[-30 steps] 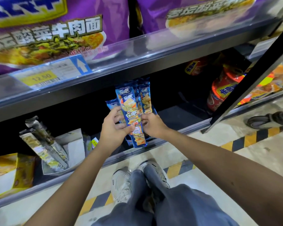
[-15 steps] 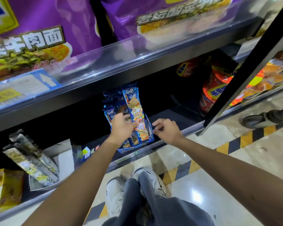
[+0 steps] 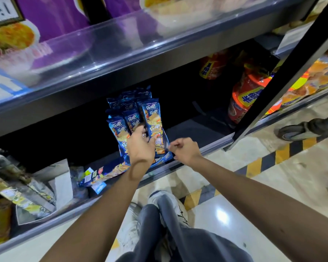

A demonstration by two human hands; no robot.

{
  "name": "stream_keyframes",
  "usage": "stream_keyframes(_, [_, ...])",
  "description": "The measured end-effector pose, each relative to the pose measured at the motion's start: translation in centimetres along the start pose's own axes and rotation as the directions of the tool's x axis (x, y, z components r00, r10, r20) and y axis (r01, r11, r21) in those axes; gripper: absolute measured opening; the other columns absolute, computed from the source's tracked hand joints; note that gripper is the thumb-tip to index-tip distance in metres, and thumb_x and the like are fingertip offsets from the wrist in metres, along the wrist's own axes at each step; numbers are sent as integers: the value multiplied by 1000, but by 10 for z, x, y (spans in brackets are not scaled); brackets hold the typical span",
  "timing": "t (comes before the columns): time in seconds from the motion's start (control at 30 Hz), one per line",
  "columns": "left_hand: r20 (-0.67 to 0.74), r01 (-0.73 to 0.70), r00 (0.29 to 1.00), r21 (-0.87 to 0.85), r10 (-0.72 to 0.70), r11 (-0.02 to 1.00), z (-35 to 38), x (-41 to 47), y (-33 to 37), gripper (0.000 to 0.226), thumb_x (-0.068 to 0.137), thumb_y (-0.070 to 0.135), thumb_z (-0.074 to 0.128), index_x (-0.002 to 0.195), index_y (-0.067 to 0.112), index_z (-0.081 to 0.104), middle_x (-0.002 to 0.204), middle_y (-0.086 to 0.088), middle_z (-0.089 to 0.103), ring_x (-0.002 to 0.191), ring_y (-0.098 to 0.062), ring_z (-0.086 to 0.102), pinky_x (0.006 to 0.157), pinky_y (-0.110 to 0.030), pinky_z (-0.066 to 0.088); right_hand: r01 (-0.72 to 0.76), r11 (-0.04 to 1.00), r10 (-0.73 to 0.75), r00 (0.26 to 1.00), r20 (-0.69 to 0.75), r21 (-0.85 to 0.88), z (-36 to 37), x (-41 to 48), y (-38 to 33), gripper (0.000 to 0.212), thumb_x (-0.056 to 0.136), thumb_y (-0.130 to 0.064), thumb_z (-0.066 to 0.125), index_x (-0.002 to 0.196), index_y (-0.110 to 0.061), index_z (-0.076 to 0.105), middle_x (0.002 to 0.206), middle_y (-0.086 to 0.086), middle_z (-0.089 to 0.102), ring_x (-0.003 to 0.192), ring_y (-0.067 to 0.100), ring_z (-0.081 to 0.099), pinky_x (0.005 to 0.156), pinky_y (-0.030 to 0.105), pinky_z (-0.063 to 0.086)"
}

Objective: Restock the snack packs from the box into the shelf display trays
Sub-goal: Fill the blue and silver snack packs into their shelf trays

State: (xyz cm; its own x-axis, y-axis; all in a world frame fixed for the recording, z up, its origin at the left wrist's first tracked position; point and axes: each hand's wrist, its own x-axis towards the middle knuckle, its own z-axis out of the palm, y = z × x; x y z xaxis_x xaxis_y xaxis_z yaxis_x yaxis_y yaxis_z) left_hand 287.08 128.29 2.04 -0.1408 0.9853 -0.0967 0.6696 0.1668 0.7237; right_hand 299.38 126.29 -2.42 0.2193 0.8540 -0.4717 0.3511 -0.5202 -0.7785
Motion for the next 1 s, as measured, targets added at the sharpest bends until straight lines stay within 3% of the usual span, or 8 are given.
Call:
stream_keyframes(0.1, [8,17,1000,115,-18,993,0,1,-1,32,86,18,68,112,2,60,101,-12,66,86,-28,64,78,-35,48,-6,1000,6,1000,5,-12,-1,3,0,12,82,-21,71,90,-13,72,84,8,71,91,25,68,85,39,56])
stream_keyframes(0.17, [2,45,999,152,-46,987,2,0,-5,10,89,13,61,97,7,63,93,-11,67,85,-29,63,73,-34,48,-8,1000,8,1000,9,-17,-1,4,1,12,81,-19,71,91,-12,72,81,7,70,91,26,68,85,40,56])
stream_keyframes(0.23, [-20,109,994,144,-107,984,3,-5,-10,23,90,5,47,83,14,67,85,-8,68,79,-25,61,67,-27,46,7,999,-7,1000,10,-35,-1,3,2,15,81,-18,71,95,-11,72,84,8,71,92,25,68,87,40,55])
stream_keyframes(0.4, [-11,186,983,91,-186,978,7,-5,-16,27,89,7,47,92,11,74,96,-9,72,88,-25,65,80,-28,52,222,946,-227,974,5,-237,-2,-1,-3,43,85,-20,66,127,-25,59,114,0,68,106,20,62,95,34,48])
stream_keyframes(0.63, [39,108,993,76,-111,991,0,-9,-13,16,90,15,56,98,12,69,93,-3,71,88,-20,65,84,-29,52,230,925,-231,972,36,-302,-5,-8,-8,49,85,-24,67,132,-23,53,119,0,65,106,20,61,91,34,49])
stream_keyframes(0.8, [-144,-76,988,-91,62,993,-44,-35,-16,23,85,36,61,74,16,66,56,11,62,56,-10,61,61,-21,47,163,937,-162,986,30,-308,-18,-17,-13,49,84,-28,68,129,-20,51,116,0,67,113,21,57,92,31,44])
stream_keyframes(0.9, [-263,199,908,-414,-326,888,-72,-38,-55,34,85,36,64,57,18,58,48,4,61,56,-27,63,63,-35,51,180,934,-164,983,78,-309,-21,-22,-16,46,85,-25,67,127,-16,52,107,3,70,109,21,60,90,33,48])
stream_keyframes(1.0, [-122,487,675,-667,-727,564,-87,-36,-91,30,84,32,67,71,10,52,66,-6,61,55,-26,58,48,-28,50,185,930,-157,981,112,-318,-20,-26,-20,44,86,-22,66,126,-13,51,104,5,72,104,20,62,86,31,49])
